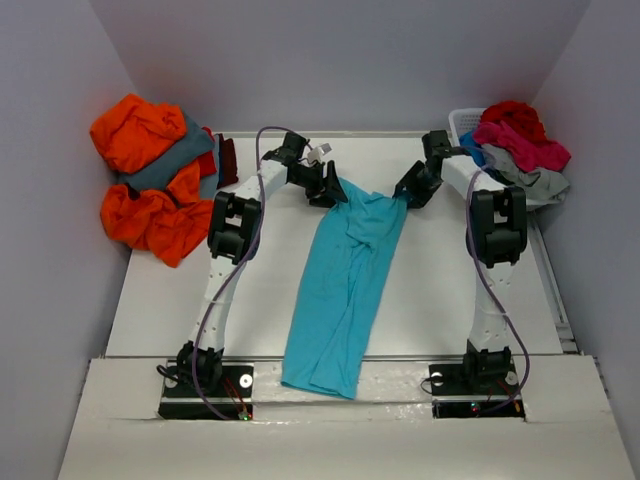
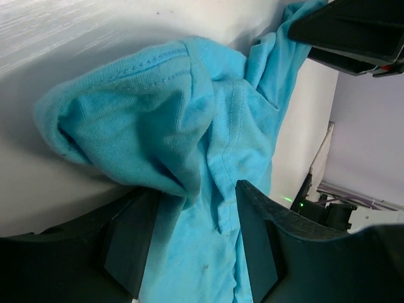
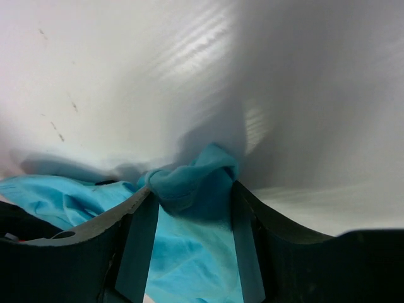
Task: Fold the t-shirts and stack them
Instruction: Rotate the rectangle-folded T-shirt at the center of the board.
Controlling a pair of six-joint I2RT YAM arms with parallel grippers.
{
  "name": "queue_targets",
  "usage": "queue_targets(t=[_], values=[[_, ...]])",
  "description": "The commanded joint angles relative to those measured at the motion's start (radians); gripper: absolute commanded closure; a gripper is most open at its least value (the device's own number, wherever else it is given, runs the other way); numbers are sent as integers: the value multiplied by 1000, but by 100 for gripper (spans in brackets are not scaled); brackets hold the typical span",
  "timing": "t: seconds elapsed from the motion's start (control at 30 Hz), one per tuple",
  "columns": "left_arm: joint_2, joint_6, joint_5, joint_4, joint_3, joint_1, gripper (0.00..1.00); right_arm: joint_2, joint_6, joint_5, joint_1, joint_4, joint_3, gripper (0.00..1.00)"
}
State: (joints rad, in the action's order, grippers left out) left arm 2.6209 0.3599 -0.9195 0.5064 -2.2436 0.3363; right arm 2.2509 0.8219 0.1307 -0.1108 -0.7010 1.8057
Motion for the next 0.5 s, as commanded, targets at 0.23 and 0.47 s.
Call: queue_targets(t=[0.23, 0.47], values=[[-1, -39, 289, 109, 56, -46, 50, 136, -89, 76, 3, -77, 164, 78], [-22, -9, 384, 95, 50, -65, 67, 151, -144, 73, 3, -132, 237, 79]])
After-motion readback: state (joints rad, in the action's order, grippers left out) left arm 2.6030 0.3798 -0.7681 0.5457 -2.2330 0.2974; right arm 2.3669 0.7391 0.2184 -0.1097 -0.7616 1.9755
